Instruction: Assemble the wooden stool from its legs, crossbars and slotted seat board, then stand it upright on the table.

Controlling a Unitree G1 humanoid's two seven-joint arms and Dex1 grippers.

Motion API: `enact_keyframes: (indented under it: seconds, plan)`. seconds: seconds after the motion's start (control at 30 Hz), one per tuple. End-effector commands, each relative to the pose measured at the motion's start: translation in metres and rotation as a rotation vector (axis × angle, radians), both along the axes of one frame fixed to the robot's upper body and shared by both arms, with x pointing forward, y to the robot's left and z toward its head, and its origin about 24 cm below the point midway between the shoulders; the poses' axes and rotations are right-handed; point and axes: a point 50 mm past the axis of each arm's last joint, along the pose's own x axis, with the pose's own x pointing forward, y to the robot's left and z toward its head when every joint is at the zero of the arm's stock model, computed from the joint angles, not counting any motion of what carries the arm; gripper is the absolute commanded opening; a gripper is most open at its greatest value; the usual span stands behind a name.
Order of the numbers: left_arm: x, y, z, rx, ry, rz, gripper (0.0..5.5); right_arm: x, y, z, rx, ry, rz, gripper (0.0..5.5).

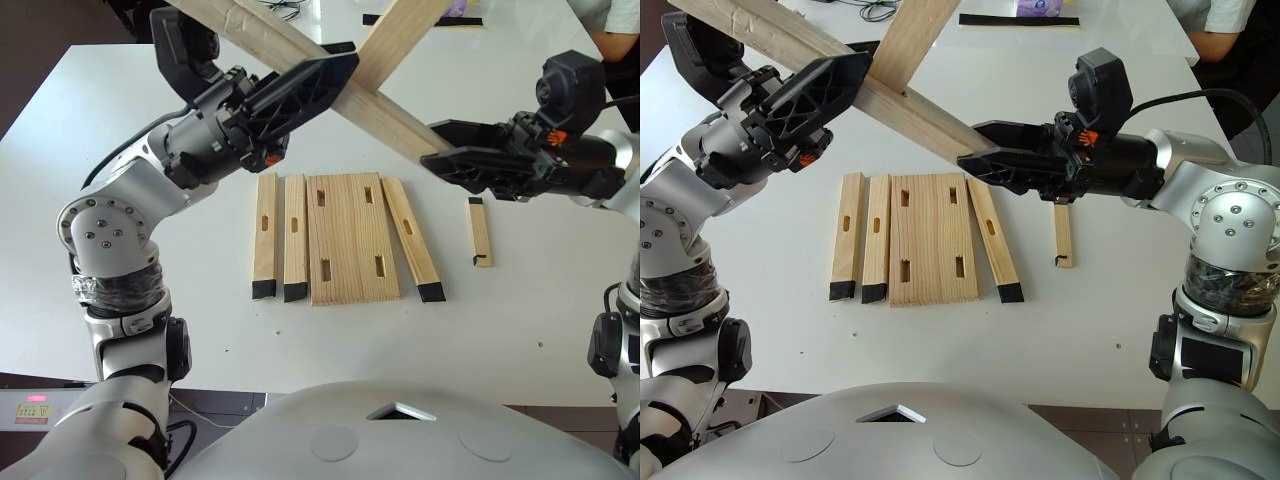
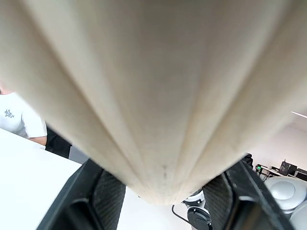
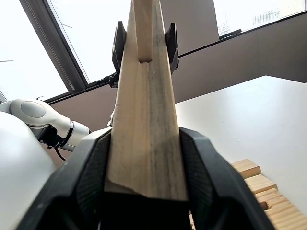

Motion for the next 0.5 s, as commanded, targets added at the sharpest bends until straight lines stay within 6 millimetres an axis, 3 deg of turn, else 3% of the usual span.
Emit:
enact_keyframes:
  seconds: [0.03,0.13,0.37,0.5]
  plan:
    - [-0.008,-0.007,-0.005,0.044,0.001,-0.083,2.06,0.001,-0.001,0.003,-0.017,-0.036,-0.026,2.06]
    - [-0.006,-0.007,-0.005,0.037,0.006,-0.069,2.06,0.005,0.001,0.0,-0.044,-0.061,-0.077,2.06]
    - [-0.003,-0.005,-0.004,0.02,0.011,-0.036,2.06,0.003,0.0,-0.007,-0.096,-0.059,-0.071,3.2]
    - [0.0,-0.003,-0.003,0.032,-0.001,0.004,2.06,0.003,-0.005,-0.024,-0.197,-0.052,-0.094,3.9]
